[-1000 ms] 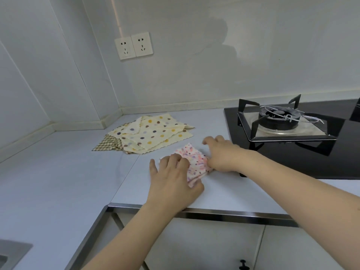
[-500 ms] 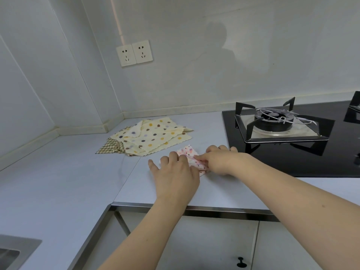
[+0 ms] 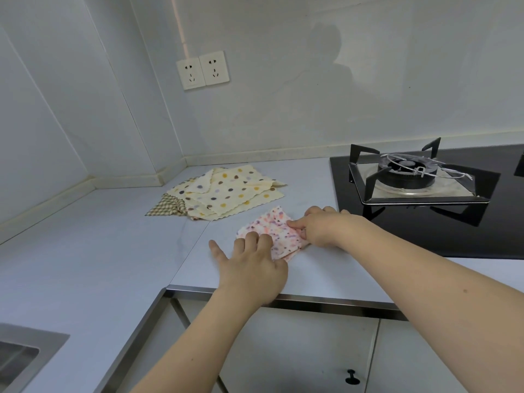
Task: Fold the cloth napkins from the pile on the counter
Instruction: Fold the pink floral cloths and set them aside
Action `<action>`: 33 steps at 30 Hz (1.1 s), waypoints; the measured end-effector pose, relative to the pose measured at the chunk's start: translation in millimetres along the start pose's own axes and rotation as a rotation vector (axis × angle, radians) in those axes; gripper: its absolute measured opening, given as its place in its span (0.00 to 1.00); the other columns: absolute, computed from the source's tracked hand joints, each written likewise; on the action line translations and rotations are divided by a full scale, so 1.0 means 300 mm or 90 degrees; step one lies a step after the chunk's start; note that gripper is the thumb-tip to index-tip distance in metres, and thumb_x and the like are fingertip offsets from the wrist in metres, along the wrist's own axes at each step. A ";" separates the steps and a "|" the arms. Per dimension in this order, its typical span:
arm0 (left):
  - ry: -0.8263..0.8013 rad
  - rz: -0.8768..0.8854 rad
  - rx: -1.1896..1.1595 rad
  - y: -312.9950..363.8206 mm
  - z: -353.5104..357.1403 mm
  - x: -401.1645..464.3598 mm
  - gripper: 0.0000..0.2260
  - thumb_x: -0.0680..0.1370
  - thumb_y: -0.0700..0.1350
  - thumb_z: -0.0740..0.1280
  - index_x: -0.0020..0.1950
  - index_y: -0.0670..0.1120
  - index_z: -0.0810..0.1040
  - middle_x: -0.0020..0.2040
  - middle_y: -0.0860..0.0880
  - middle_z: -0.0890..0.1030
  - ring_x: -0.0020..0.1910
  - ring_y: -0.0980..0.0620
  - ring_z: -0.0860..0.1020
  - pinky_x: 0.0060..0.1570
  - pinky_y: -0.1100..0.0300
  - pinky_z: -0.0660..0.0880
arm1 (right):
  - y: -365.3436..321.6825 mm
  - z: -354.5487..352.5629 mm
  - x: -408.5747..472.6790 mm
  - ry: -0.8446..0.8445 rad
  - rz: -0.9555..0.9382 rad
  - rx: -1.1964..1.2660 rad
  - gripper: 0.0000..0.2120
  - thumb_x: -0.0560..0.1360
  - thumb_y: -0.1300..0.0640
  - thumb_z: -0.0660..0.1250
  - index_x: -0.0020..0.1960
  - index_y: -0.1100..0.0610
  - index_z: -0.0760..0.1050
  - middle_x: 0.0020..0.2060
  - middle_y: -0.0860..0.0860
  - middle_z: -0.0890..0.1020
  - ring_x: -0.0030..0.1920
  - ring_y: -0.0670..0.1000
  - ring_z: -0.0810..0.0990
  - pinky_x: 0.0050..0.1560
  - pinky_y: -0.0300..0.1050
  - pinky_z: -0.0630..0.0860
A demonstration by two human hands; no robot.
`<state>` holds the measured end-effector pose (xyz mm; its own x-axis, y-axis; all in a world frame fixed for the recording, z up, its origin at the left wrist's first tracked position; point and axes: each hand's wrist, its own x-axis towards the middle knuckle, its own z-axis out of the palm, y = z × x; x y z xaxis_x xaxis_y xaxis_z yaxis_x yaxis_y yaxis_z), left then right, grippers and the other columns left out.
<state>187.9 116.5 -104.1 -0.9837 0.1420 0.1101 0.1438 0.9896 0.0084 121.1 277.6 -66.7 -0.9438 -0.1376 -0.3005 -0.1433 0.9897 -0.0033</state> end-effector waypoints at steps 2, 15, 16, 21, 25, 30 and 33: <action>-0.095 0.003 -0.023 -0.006 -0.029 -0.001 0.24 0.77 0.56 0.50 0.73 0.52 0.59 0.72 0.50 0.60 0.73 0.47 0.56 0.68 0.28 0.38 | 0.004 -0.004 0.005 -0.001 -0.002 0.001 0.24 0.82 0.50 0.49 0.74 0.31 0.51 0.74 0.50 0.59 0.73 0.59 0.55 0.70 0.60 0.57; -0.139 0.037 -0.113 -0.070 0.044 0.138 0.33 0.80 0.65 0.44 0.80 0.50 0.41 0.80 0.48 0.41 0.78 0.47 0.39 0.75 0.47 0.38 | 0.052 -0.008 0.028 -0.004 -0.038 0.005 0.21 0.82 0.44 0.50 0.73 0.29 0.52 0.75 0.46 0.57 0.75 0.57 0.54 0.71 0.60 0.55; -0.139 0.037 -0.103 -0.073 0.040 0.131 0.35 0.79 0.66 0.44 0.80 0.50 0.40 0.80 0.48 0.40 0.78 0.47 0.39 0.75 0.48 0.38 | 0.055 -0.008 0.028 0.002 -0.037 0.007 0.21 0.82 0.44 0.50 0.73 0.30 0.53 0.75 0.45 0.57 0.75 0.56 0.54 0.71 0.60 0.55; -0.130 0.038 -0.075 -0.081 0.036 0.123 0.39 0.77 0.70 0.45 0.80 0.48 0.41 0.80 0.48 0.42 0.79 0.48 0.41 0.76 0.48 0.40 | 0.047 0.007 0.056 0.050 0.029 0.059 0.22 0.80 0.45 0.57 0.71 0.50 0.65 0.69 0.54 0.63 0.70 0.59 0.61 0.67 0.56 0.60; -0.120 0.035 -0.094 -0.084 0.036 0.135 0.40 0.76 0.72 0.46 0.80 0.50 0.44 0.80 0.48 0.45 0.79 0.48 0.43 0.76 0.47 0.41 | 0.037 0.005 0.038 0.019 0.076 0.075 0.21 0.78 0.46 0.56 0.66 0.57 0.68 0.62 0.56 0.64 0.65 0.60 0.62 0.61 0.50 0.62; -0.157 -0.001 -0.218 -0.110 -0.011 0.157 0.39 0.74 0.69 0.60 0.79 0.53 0.53 0.78 0.51 0.55 0.77 0.47 0.52 0.74 0.48 0.51 | 0.036 -0.005 -0.004 0.075 -0.016 0.353 0.07 0.76 0.53 0.63 0.48 0.57 0.74 0.46 0.52 0.76 0.46 0.51 0.74 0.47 0.44 0.69; -0.238 -0.088 -0.546 -0.130 -0.094 0.200 0.30 0.76 0.60 0.65 0.74 0.52 0.62 0.70 0.48 0.66 0.68 0.47 0.66 0.65 0.51 0.63 | 0.037 -0.028 -0.038 0.138 -0.093 0.580 0.02 0.74 0.62 0.67 0.46 0.56 0.76 0.40 0.52 0.80 0.41 0.50 0.78 0.46 0.49 0.79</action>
<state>126.2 85.6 -69.8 -0.9472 0.1712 -0.2710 -0.0922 0.6642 0.7418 127.7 289.9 -55.2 -0.9827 -0.1766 -0.0556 -0.0628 0.6005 -0.7972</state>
